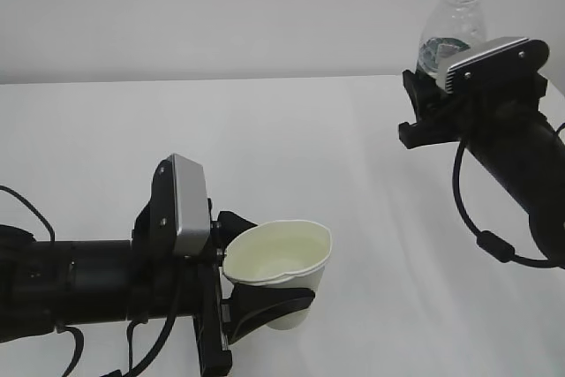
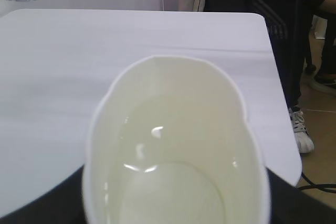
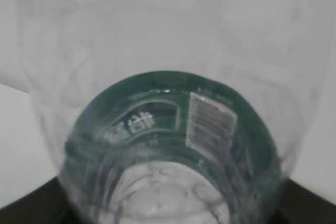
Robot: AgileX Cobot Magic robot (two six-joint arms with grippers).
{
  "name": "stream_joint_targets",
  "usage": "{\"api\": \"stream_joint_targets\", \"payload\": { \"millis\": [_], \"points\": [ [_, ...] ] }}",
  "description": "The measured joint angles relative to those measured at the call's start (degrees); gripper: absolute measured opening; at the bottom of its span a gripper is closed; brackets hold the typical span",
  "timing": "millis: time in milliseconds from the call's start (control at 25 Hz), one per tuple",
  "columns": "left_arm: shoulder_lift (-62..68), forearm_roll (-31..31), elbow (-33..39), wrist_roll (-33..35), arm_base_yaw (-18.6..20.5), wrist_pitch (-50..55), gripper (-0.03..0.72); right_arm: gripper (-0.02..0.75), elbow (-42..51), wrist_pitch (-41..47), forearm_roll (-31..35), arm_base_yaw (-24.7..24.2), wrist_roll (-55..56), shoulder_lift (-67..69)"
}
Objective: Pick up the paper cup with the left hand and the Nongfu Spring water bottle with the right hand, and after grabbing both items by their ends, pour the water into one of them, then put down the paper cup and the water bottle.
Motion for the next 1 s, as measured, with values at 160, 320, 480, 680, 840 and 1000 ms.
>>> {"api": "stream_joint_targets", "payload": {
  "millis": [160, 320, 480, 680, 840, 1000],
  "points": [
    [0.00, 0.00, 0.00, 0.00, 0.00, 0.00, 0.410, 0.459, 1.05, 0.00, 3.06, 0.00, -0.20, 0.00],
    [0.00, 0.00, 0.00, 0.00, 0.00, 0.00, 0.410, 0.458, 2.24, 0.10, 4.77, 0.00, -0.20, 0.00],
    [0.00, 0.00, 0.00, 0.00, 0.00, 0.00, 0.410, 0.458, 3.53, 0.21, 6.56, 0.00, -0.20, 0.00],
    [0.00, 0.00, 0.00, 0.00, 0.00, 0.00, 0.410, 0.458, 4.17, 2.19, 8.51, 0.00, 0.19, 0.00],
    [0.00, 0.00, 0.00, 0.00, 0.00, 0.00, 0.410, 0.458, 4.17, 4.22, 9.10, 0.00, 2.07, 0.00],
    [0.00, 0.00, 0.00, 0.00, 0.00, 0.00, 0.410, 0.458, 4.17, 6.79, 9.36, 0.00, 3.57, 0.00]
  ]
}}
